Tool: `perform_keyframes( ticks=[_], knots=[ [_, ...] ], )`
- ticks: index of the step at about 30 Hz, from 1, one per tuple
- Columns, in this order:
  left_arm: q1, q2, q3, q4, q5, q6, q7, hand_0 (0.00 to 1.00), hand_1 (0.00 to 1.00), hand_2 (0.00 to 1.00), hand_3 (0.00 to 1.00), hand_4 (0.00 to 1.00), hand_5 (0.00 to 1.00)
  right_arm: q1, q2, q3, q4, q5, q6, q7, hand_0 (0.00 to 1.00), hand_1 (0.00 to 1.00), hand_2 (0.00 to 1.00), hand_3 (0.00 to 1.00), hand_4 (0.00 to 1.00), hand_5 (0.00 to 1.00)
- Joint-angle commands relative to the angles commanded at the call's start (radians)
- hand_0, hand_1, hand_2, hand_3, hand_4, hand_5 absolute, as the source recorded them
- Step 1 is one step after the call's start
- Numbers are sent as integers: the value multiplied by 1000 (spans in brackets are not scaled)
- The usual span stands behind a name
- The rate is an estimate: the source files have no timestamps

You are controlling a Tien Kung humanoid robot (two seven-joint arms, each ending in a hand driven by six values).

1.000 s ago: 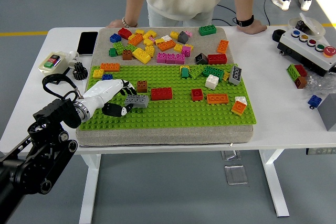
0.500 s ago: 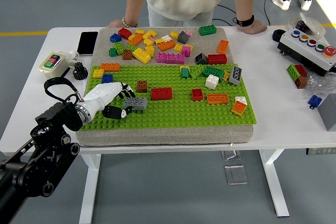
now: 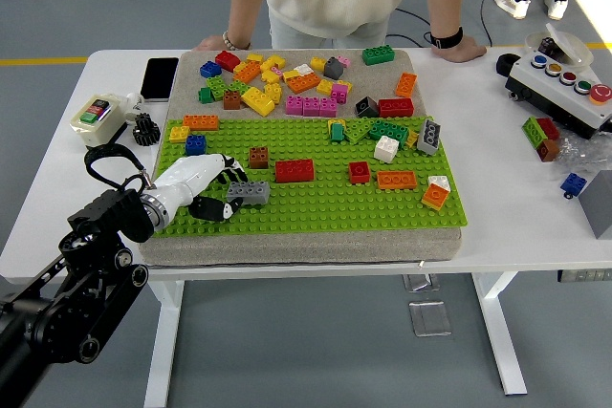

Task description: Pick up the brick,pile it on top of brick,press brick,pick up the brick,pile it on top of brick,press brick

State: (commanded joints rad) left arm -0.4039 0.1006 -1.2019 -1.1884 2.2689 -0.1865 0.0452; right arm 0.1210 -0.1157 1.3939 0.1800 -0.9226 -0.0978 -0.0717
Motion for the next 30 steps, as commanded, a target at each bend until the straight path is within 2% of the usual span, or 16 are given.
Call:
perform_keyframes(
  ticks=[4, 5, 10, 11, 22, 23, 30],
  knots=[
    [0, -1, 0, -3, 0, -4, 3, 652, 634, 626, 558, 568, 174, -1, 0, -1, 0, 0, -1, 0, 754, 687, 733, 741, 998, 640],
    [0, -1, 0, -4, 0, -6, 3, 674, 651, 634, 559, 642, 246, -2, 0, -1, 0, 1, -1, 0, 754, 687, 732, 740, 998, 639],
    [0, -2, 2, -2, 0, -8, 2, 674, 651, 634, 559, 642, 246, -2, 0, -2, 0, 2, -2, 1, 754, 687, 732, 740, 998, 639],
    [0, -3, 2, -1, 0, -9, 1, 697, 670, 650, 575, 758, 312, -2, 0, -2, 0, 2, -2, 2, 754, 687, 733, 740, 998, 639],
    [-4, -3, 2, -5, 0, -17, -6, 701, 675, 657, 584, 759, 288, -2, 0, -2, 0, 3, -1, 2, 753, 687, 733, 740, 998, 639],
    [-4, -2, 2, -5, 0, -18, -7, 709, 684, 679, 596, 794, 306, -2, 1, -2, 0, 3, -1, 2, 754, 687, 733, 739, 998, 640],
    [-3, 1, 1, -16, 0, -16, -12, 711, 688, 680, 600, 796, 301, -2, 2, -2, 0, 3, -2, 5, 754, 687, 733, 739, 998, 640]
  ],
)
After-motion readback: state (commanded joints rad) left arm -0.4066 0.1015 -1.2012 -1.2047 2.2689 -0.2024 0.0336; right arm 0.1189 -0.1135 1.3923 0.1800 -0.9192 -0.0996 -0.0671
